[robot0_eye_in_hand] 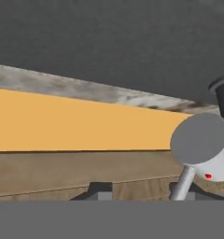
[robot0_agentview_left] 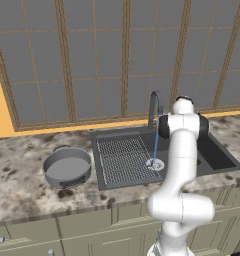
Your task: Dump the sweet potato from the pot into the sink. Then turn on the water and wash the sweet potato. Then turn off the water and put the sweet potato back in the pot.
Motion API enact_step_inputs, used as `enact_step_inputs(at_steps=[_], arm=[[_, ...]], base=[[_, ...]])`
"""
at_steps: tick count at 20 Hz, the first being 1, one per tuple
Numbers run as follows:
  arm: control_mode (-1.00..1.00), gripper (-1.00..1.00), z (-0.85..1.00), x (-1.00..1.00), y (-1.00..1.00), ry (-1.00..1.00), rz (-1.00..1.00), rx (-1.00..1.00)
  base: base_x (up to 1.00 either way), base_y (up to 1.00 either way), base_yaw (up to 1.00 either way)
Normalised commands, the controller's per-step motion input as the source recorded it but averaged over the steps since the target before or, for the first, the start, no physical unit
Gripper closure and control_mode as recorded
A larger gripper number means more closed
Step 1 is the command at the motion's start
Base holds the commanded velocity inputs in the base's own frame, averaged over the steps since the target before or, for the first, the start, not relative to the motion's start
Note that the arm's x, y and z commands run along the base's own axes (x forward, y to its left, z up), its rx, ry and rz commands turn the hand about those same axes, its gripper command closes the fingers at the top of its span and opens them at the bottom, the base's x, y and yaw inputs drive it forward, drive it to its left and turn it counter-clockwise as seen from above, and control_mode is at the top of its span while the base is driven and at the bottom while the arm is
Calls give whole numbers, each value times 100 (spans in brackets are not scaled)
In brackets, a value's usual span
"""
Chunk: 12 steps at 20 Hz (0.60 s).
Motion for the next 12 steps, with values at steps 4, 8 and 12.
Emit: enact_step_inputs(at_steps=[4,8,12], arm=[[-100,100,-5,0,51,-12,61,-10],[-100,100,-4,0,18,-16,79,-3],[-100,100,-1,-24,-27,-15,79,4]], base=[[0,0,0],[0,0,0],[0,0,0]])
